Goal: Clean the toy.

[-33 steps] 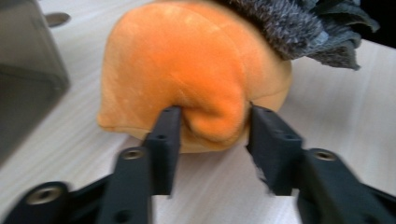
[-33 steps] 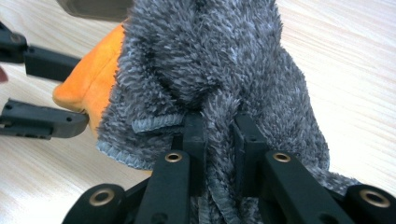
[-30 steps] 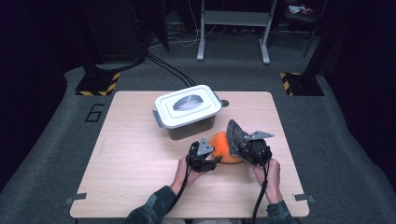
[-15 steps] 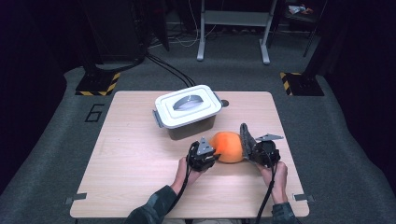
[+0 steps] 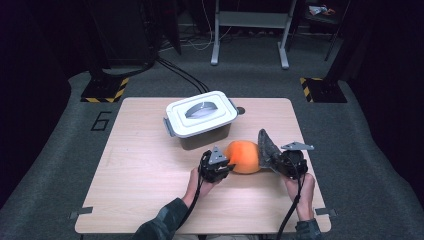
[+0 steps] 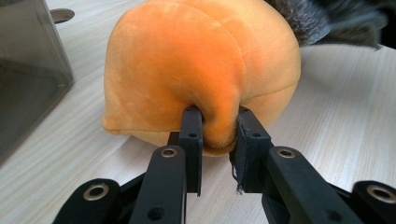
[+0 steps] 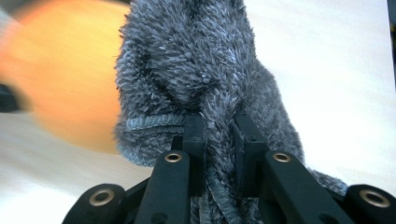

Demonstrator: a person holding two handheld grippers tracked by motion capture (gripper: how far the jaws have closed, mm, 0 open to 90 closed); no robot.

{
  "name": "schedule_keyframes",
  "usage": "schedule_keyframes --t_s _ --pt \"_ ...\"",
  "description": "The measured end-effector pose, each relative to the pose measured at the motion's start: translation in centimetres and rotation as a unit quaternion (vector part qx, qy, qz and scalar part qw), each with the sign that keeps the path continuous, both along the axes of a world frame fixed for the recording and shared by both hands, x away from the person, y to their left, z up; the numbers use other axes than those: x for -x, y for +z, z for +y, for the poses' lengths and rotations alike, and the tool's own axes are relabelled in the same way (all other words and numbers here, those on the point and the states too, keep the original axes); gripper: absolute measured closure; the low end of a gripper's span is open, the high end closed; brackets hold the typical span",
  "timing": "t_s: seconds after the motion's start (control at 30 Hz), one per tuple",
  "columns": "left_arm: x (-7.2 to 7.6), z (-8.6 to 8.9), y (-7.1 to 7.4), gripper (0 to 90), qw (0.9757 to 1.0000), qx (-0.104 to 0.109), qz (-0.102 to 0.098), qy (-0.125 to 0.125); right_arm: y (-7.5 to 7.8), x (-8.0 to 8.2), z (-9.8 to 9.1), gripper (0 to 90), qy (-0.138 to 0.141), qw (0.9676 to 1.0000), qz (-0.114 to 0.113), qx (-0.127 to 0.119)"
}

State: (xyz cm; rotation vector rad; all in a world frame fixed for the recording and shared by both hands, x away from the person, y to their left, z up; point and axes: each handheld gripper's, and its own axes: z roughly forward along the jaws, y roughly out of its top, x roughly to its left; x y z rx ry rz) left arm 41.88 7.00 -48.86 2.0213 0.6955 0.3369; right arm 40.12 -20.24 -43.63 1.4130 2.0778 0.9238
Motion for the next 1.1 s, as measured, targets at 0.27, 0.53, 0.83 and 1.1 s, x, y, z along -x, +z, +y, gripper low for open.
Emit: schedule_keyframes --t_s 0.27,0.53,0.83,1.1 --pt "-0.1 0.1 0.1 72.2 1.0 0.001 -0.004 -0.001 0.1 -0.5 3.2 78.0 0.039 0.9989 0.011 0.022" --pt "0.5 -0.4 0.2 46.5 0.999 -0.026 -0.036 0.011 -0.2 -1.0 2.6 78.0 0.029 0.9995 0.014 0.008" --pt "0.3 -1.2 0.1 76.6 0.9988 -0.022 -0.044 -0.001 -0.3 -1.0 2.0 78.0 0.028 0.9996 0.006 0.006" --pt "0.2 -1.4 1.5 80.3 0.9997 0.018 -0.011 0.012 1.9 0.9 1.8 78.0 0.042 0.9988 -0.024 -0.001"
